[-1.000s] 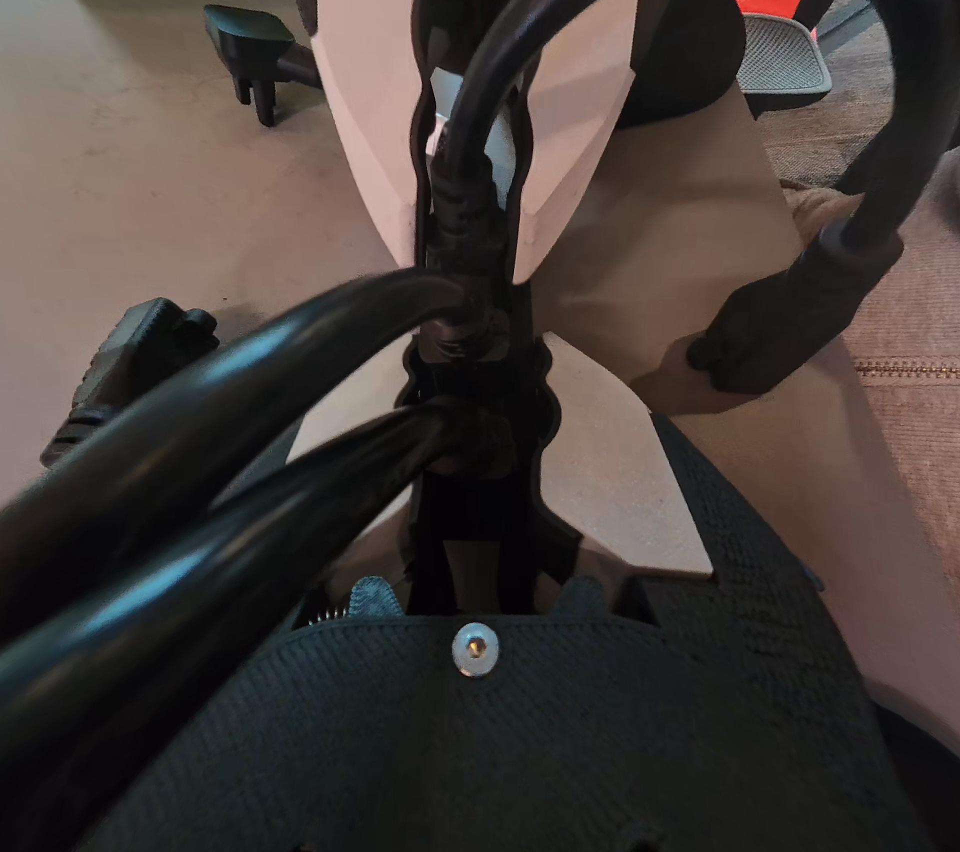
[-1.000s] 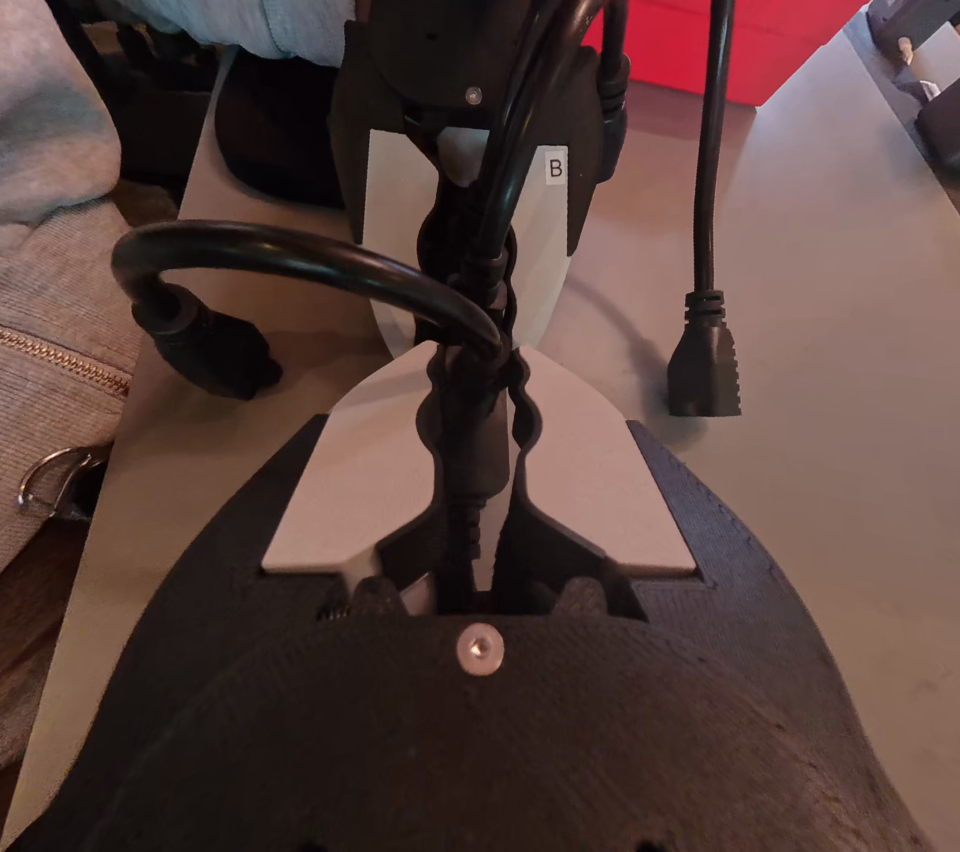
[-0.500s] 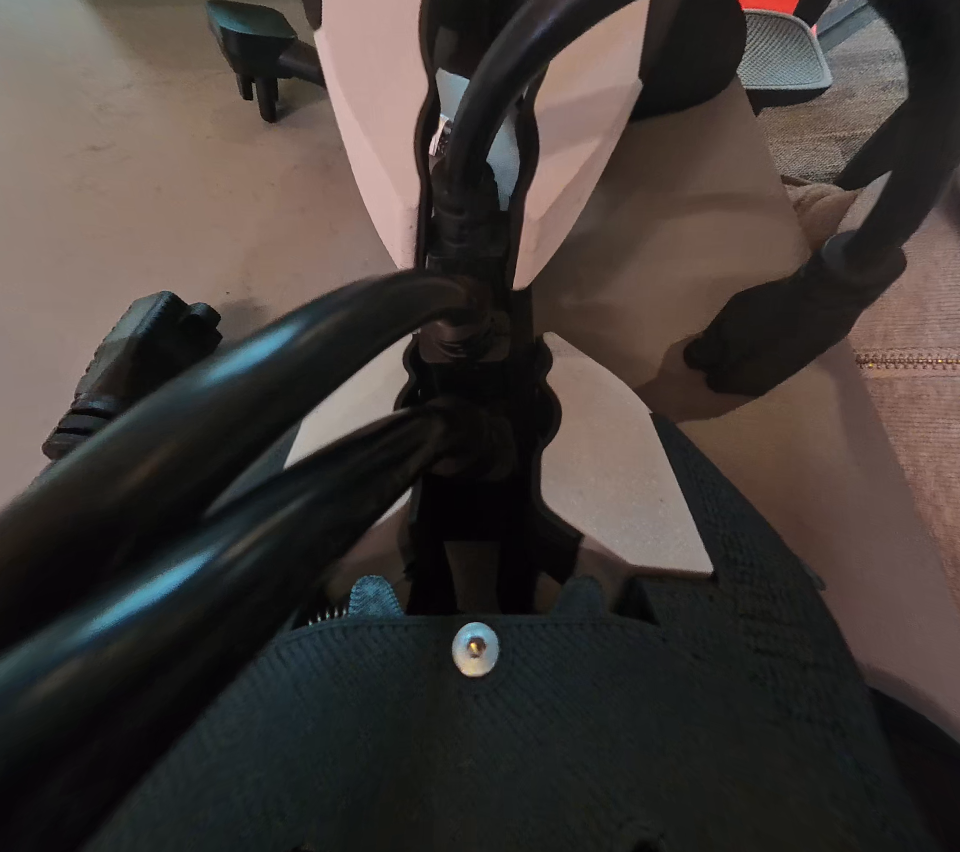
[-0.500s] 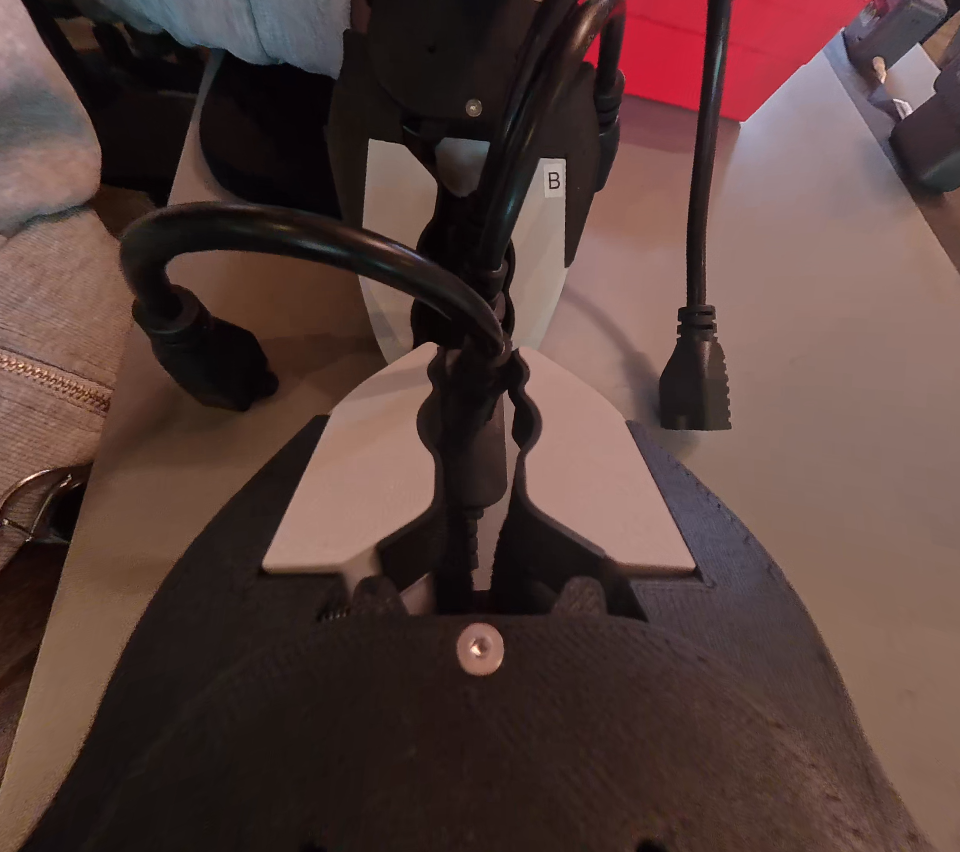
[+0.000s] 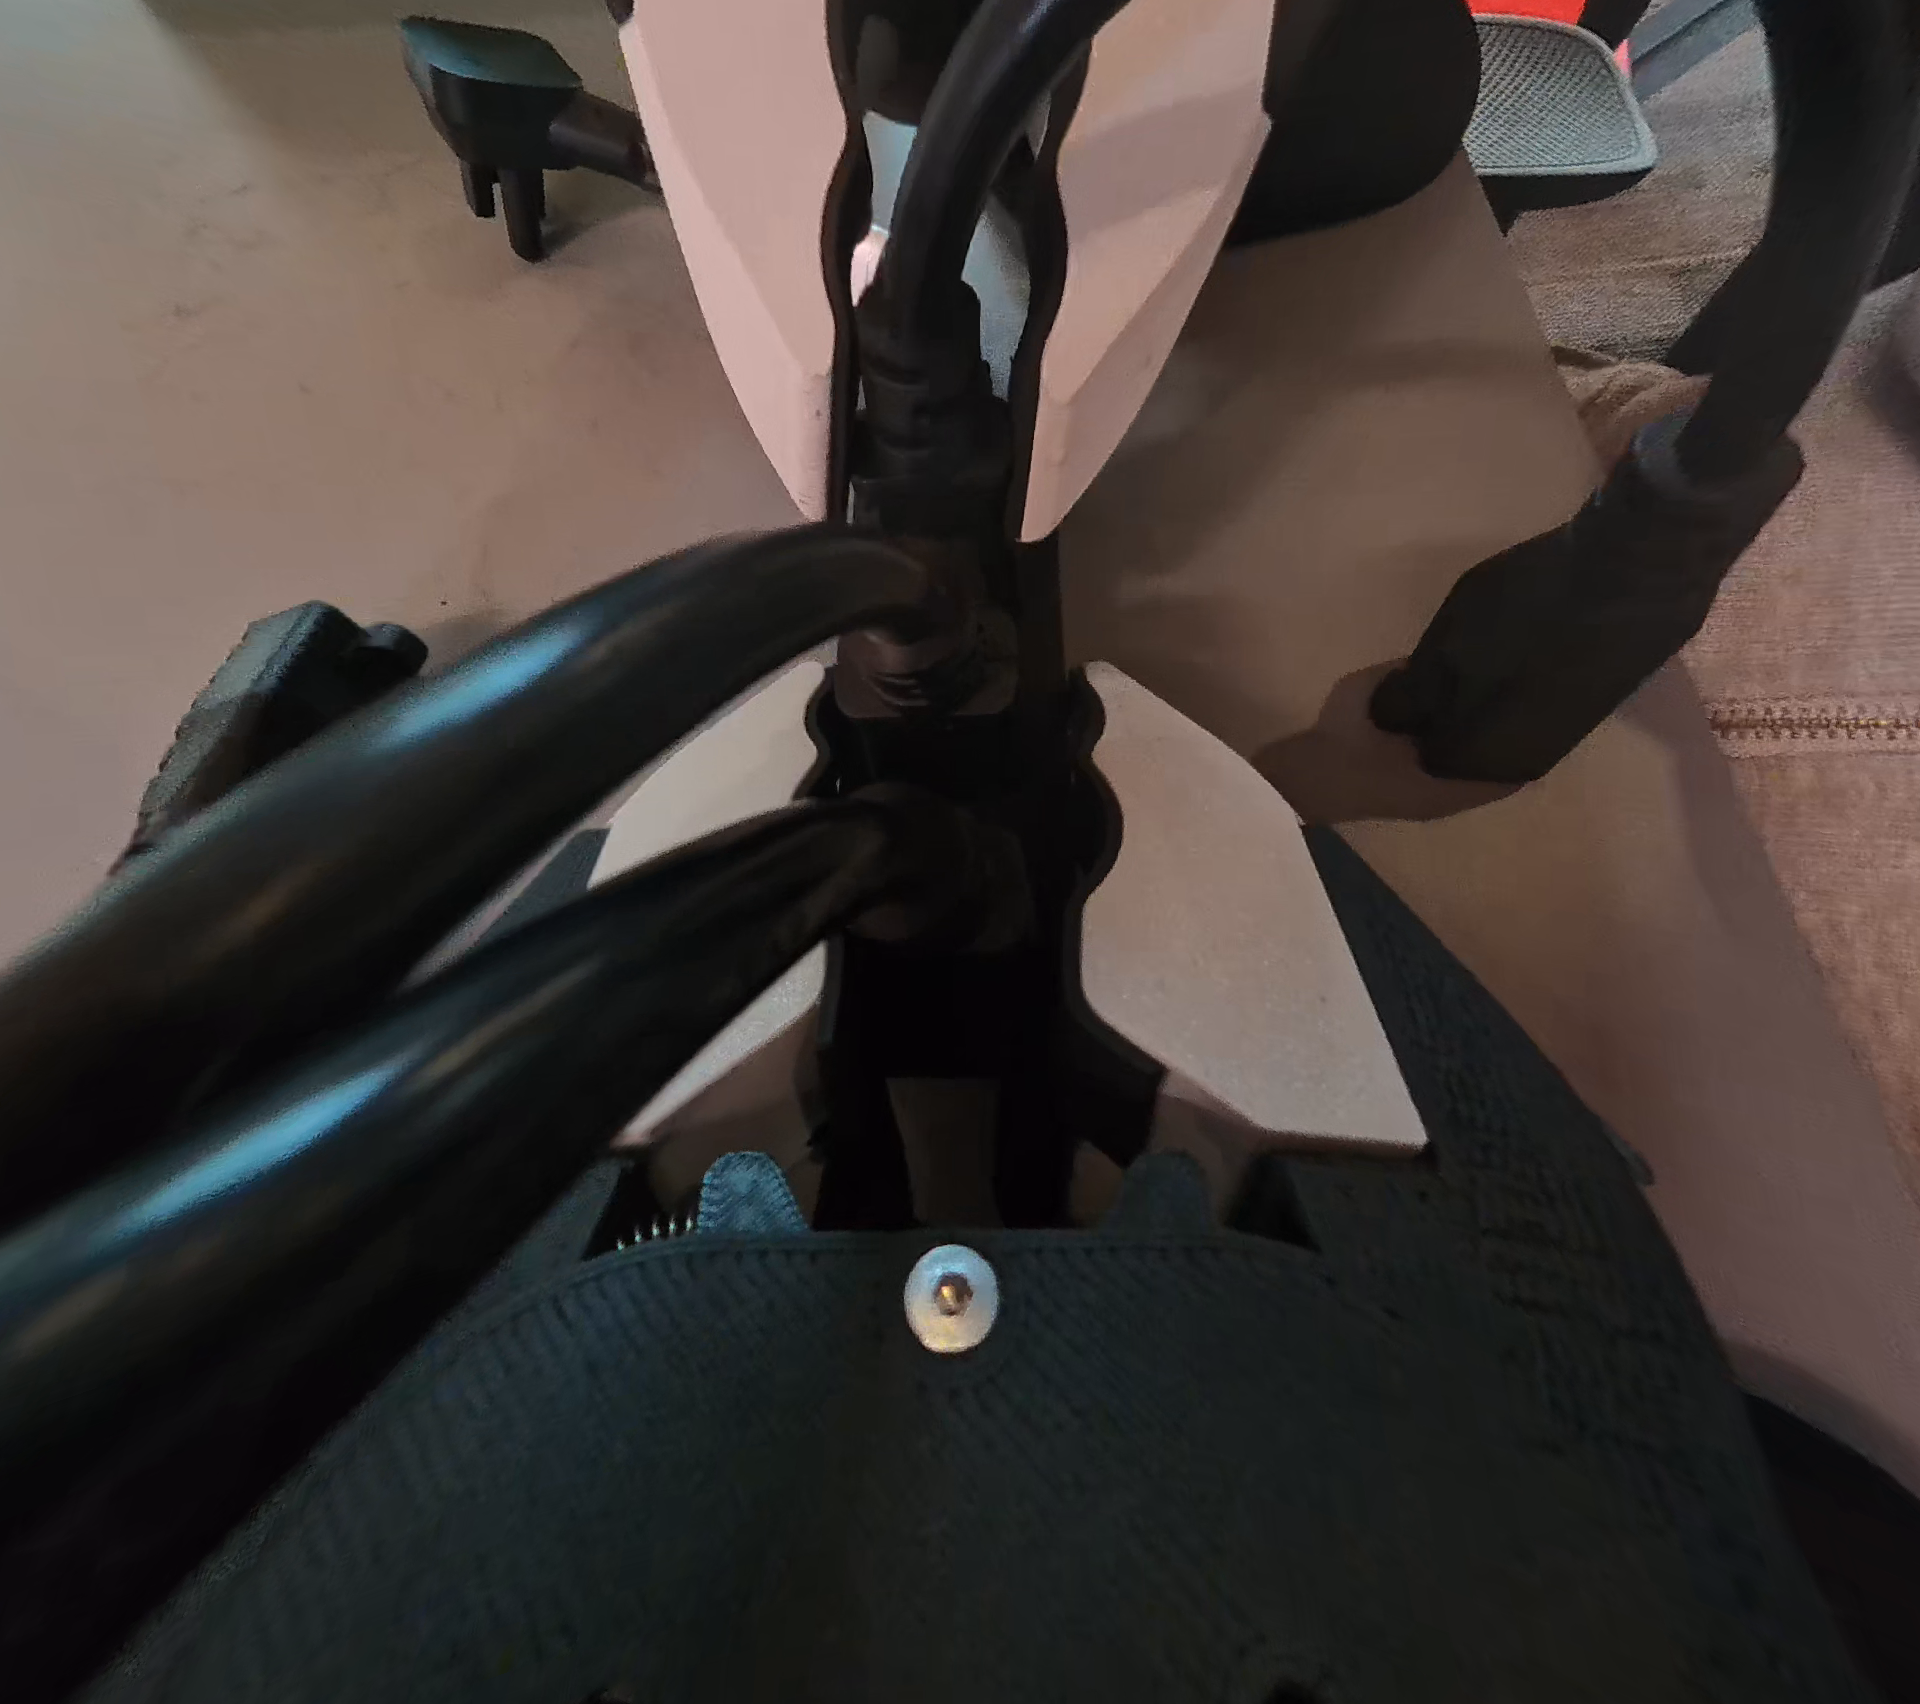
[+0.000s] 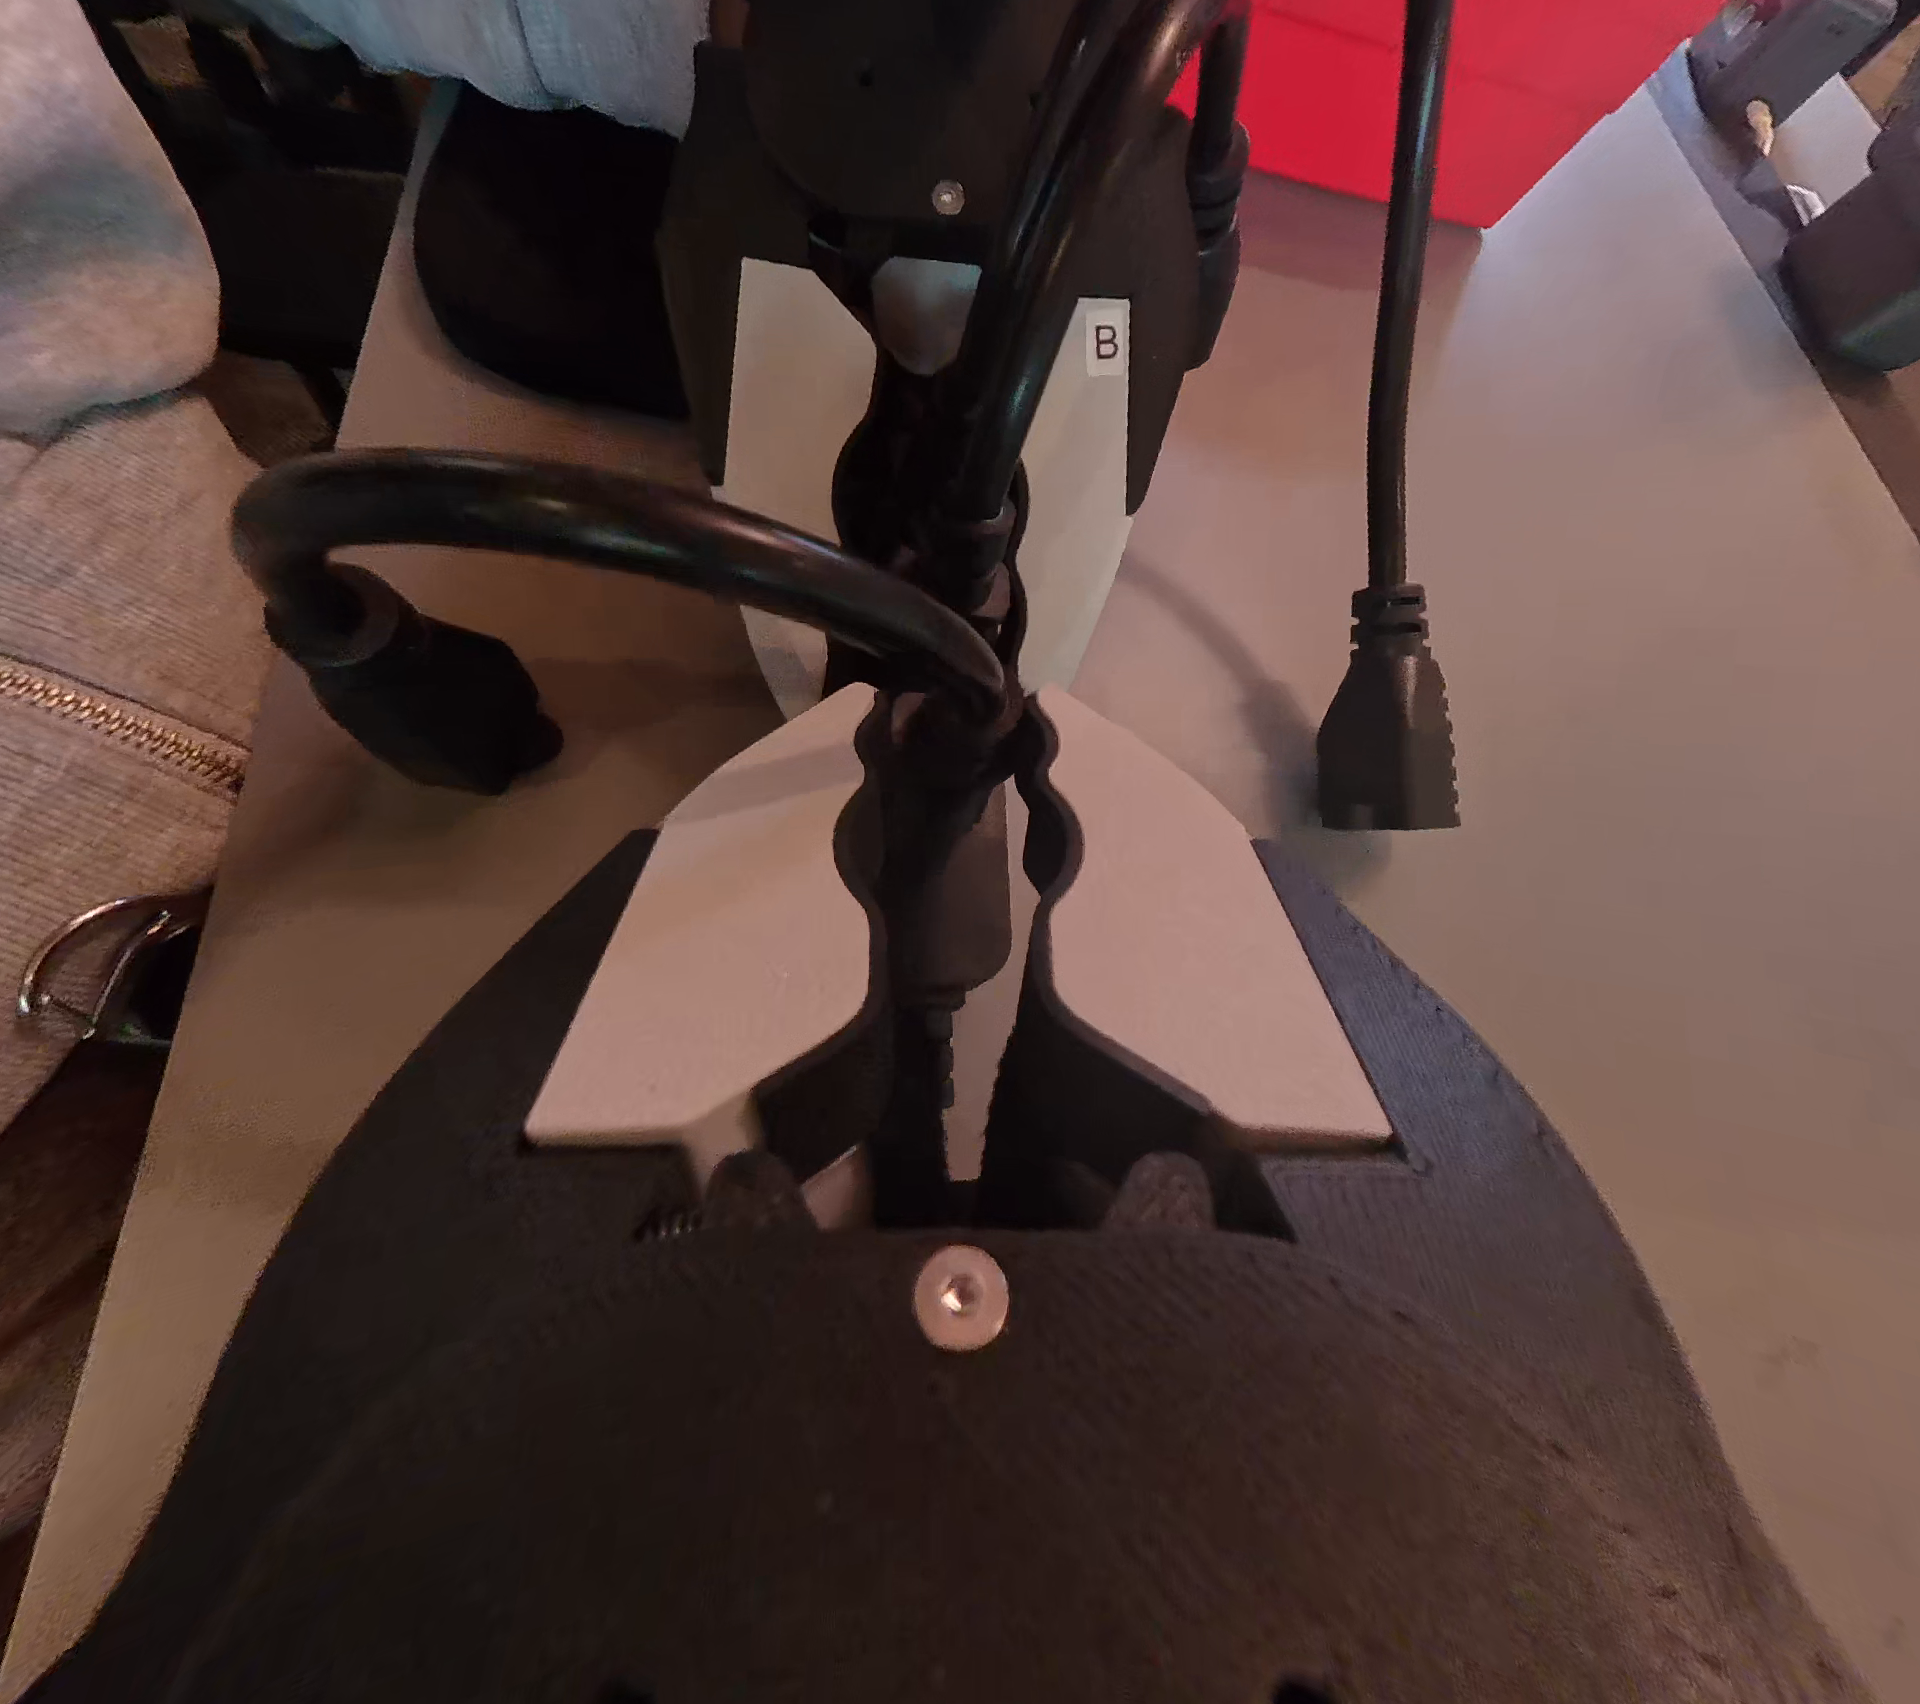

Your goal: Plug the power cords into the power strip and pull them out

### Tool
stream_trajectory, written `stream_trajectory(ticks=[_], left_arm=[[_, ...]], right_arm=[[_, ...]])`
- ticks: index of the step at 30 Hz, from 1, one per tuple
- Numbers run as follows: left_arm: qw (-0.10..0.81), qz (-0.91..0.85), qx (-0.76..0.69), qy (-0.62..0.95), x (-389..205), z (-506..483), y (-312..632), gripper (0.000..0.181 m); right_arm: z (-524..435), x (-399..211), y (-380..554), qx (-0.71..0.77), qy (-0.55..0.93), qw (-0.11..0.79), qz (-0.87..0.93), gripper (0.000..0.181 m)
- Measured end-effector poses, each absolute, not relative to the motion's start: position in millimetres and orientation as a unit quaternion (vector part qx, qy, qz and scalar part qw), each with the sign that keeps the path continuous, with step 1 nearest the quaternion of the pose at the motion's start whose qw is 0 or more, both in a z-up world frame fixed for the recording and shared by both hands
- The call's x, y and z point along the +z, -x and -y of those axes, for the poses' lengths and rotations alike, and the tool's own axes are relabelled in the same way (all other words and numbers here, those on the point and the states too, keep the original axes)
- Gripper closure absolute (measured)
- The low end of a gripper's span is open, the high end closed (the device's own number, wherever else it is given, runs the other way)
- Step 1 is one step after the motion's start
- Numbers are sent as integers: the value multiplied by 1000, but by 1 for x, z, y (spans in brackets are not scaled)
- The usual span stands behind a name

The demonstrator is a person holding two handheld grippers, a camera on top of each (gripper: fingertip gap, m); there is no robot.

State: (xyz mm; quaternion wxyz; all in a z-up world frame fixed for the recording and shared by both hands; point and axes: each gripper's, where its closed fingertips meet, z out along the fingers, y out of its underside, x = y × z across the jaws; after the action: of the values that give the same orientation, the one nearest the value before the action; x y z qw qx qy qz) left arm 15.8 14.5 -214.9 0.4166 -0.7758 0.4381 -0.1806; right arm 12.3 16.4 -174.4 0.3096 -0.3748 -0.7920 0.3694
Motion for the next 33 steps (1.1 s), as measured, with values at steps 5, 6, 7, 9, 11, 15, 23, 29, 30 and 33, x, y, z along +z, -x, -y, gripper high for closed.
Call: stream_trajectory(ticks=[5,6,7,9,11,15,23,29,30,33], left_arm=[[422,-440,-176,772,-213,-14,-15,139],[425,-442,-174,770,-213,-14,-15,139],[429,-441,-170,770,-212,-14,-14,137],[449,-429,-143,771,-210,-20,-7,118],[436,-446,-125,772,-216,-16,-2,95],[428,-469,-116,764,-220,-9,1,71],[529,-487,-71,691,-187,13,16,74],[675,-343,-76,649,-122,45,40,88],[705,-303,-81,636,-109,52,44,91],[796,-194,-93,565,-70,73,50,103]], right_arm=[[-14,-176,-10,392,361,297,792,157],[-13,-176,-10,410,358,287,788,156],[-12,-176,-9,429,354,282,781,156],[-15,-176,-5,457,353,295,761,149],[-15,-184,-6,458,356,288,761,133],[-15,-190,-7,440,361,292,769,114],[-27,-194,-12,423,394,283,765,103],[-32,-190,-19,421,402,277,764,109],[-31,-190,-20,416,400,277,768,109],[-29,-192,-22,403,392,283,777,113]])
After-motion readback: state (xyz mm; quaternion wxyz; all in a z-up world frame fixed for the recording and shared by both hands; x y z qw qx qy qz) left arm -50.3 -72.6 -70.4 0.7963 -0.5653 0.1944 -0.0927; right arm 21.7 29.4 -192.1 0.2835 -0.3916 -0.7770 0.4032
